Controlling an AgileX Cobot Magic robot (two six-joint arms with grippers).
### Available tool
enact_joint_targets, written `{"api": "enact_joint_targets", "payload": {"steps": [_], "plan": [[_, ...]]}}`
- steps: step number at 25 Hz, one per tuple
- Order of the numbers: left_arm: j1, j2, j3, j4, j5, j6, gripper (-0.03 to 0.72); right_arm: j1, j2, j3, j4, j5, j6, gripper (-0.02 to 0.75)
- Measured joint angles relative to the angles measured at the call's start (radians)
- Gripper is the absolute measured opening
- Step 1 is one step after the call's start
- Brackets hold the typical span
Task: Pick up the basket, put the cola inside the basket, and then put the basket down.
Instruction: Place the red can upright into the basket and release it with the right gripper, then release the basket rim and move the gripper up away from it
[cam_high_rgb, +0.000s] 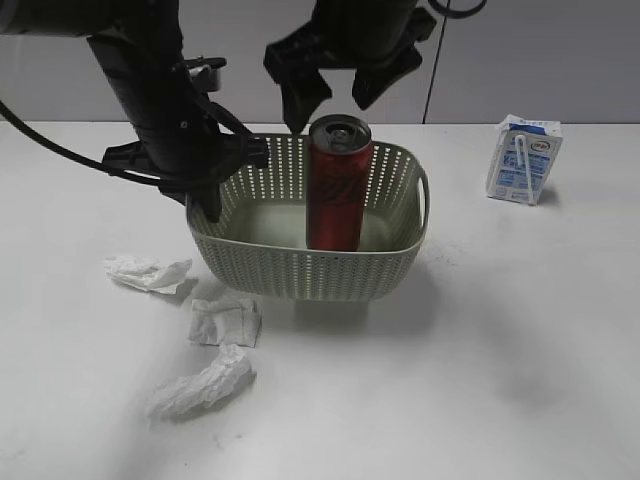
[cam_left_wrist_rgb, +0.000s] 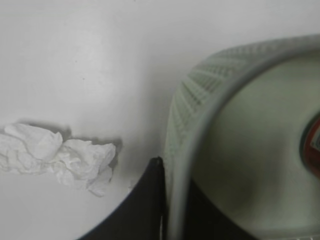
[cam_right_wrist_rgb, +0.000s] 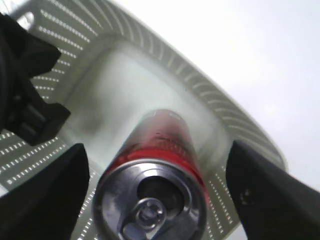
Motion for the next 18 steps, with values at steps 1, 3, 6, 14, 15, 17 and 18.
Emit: {"api": "enact_joint_targets", "payload": {"steps": [1, 3, 6, 14, 15, 17, 18], "plan": [[0.000, 0.000, 0.000, 0.000, 0.001, 0.000, -0.003, -0.005, -0.009, -0.015, 0.000, 0.000, 0.000, 0.645], [0.000, 0.000, 0.000, -0.003, 0.001, 0.000, -0.003, -0.021, -0.038, -0.038, 0.000, 0.000, -0.006, 0.645], [0.000, 0.000, 0.000, -0.005, 0.001, 0.000, -0.003, -0.090, -0.085, -0.047, -0.005, 0.000, -0.015, 0.645], [0.000, 0.000, 0.000, -0.025, 0.002, 0.000, -0.003, -0.412, -0.162, -0.005, 0.057, 0.001, -0.028, 0.634], [0.000, 0.000, 0.000, -0.027, -0.001, 0.000, -0.003, -0.442, -0.179, 0.020, 0.065, 0.001, -0.032, 0.633], [0.000, 0.001, 0.000, -0.028, -0.010, 0.000, -0.003, -0.494, -0.232, 0.104, 0.091, 0.000, -0.050, 0.626], [0.002, 0.002, 0.000, -0.030, -0.018, -0.003, -0.003, -0.510, -0.262, 0.148, 0.098, 0.000, -0.064, 0.623]]}}
